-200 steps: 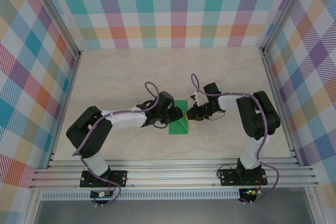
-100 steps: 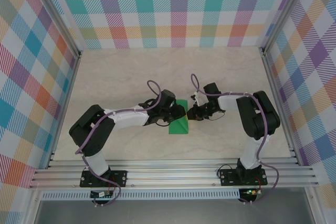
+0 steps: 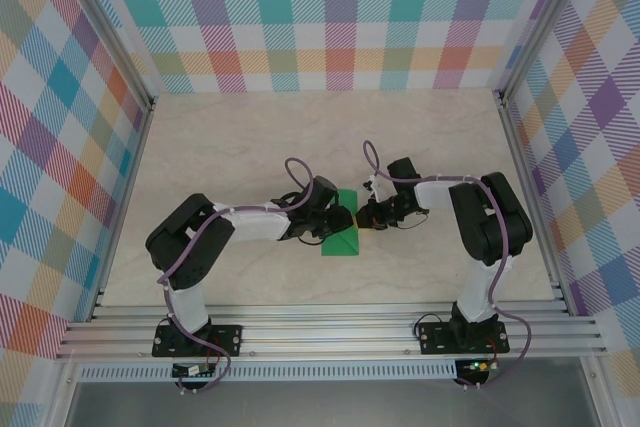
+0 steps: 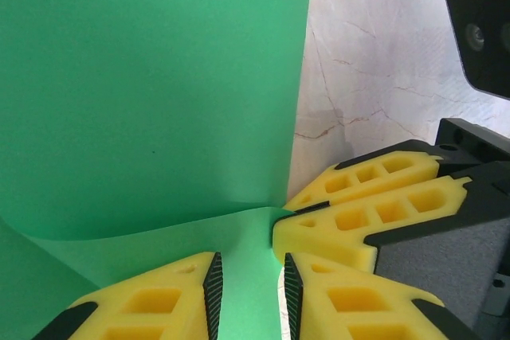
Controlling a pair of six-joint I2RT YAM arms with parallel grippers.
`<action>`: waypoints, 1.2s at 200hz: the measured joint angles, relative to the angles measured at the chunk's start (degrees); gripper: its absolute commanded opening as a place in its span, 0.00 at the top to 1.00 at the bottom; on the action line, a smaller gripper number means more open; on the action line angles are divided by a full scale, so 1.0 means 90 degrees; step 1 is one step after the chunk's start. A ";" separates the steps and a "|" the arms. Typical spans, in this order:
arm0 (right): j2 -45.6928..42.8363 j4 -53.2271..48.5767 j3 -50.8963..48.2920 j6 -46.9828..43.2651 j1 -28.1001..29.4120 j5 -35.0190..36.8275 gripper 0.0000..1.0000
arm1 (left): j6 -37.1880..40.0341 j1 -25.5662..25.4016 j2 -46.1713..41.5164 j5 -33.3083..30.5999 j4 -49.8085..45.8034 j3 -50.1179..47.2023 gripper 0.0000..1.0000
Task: Fold a paper plane with a square sheet of paper (pick it up from the middle)
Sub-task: Fold the triangle a second time at the center of the table.
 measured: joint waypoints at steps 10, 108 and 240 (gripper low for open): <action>0.0000 -0.0002 0.0000 0.0000 0.0000 0.0000 0.89 | 0.0000 0.0000 0.0007 -0.0017 0.0022 0.0000 0.71; 0.0000 -0.0010 0.0010 0.0002 0.0000 0.0019 0.88 | -0.0029 -0.0005 0.0160 -0.0058 0.0384 -0.0206 0.71; -0.1736 -0.0172 -0.0685 0.0818 0.0002 0.0311 0.88 | -0.0029 -0.0007 0.0172 -0.0058 0.0483 -0.0240 0.71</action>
